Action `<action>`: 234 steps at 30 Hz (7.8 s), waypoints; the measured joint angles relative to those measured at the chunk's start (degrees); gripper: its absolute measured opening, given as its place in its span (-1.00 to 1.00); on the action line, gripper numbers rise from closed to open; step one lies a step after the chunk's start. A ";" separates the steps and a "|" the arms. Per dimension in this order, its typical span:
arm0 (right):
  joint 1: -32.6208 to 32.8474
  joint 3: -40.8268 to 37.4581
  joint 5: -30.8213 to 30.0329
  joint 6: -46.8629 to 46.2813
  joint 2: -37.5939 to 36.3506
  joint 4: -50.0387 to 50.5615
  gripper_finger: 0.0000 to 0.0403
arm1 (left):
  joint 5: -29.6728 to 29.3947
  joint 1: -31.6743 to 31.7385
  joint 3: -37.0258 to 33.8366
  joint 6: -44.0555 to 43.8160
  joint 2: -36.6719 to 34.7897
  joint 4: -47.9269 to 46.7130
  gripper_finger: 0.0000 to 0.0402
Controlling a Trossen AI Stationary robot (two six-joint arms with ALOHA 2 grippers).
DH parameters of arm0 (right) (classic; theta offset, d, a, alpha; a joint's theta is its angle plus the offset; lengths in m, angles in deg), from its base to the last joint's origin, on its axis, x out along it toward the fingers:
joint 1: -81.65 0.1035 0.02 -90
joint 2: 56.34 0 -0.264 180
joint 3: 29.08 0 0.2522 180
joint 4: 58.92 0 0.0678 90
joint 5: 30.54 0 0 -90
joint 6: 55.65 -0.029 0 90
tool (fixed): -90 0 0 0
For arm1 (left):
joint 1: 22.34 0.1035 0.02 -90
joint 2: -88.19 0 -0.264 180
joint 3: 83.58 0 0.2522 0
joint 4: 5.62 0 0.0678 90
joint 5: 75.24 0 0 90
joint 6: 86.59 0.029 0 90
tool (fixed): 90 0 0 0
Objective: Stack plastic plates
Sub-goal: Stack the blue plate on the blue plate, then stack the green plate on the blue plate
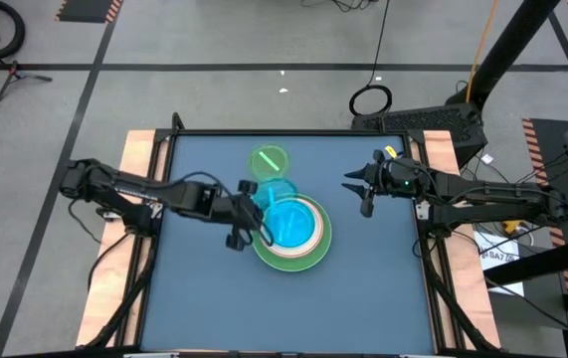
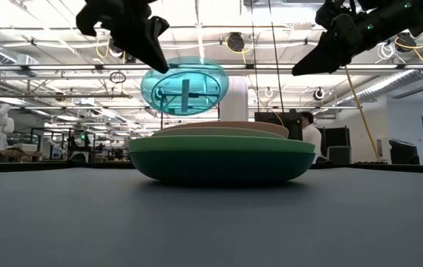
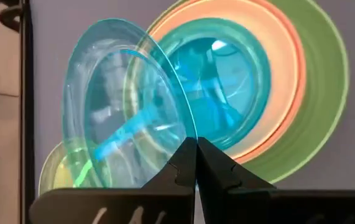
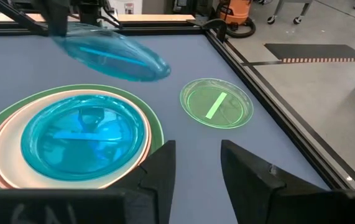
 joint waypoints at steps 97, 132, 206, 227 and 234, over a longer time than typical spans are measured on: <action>-0.02 0.00 -0.02 -0.42 0.00 0.87 -0.39 | 28.28 51.65 -0.50 -15.69 16.16 5.96 -0.37; -0.07 0.00 -0.02 0.67 0.00 0.90 -0.39 | 17.99 48.91 -0.42 -20.32 23.81 13.08 -0.31; -0.07 0.00 0.00 0.45 0.02 2.47 -0.39 | 15.87 48.45 3.48 -22.10 21.22 16.56 -0.98; -0.07 0.00 0.00 0.50 0.02 2.58 -0.39 | 16.92 20.28 3.58 -22.46 3.40 8.26 -0.97; -0.07 0.00 0.00 0.50 0.02 2.58 -0.39 | 8.50 12.34 3.56 -24.37 3.37 8.10 -0.88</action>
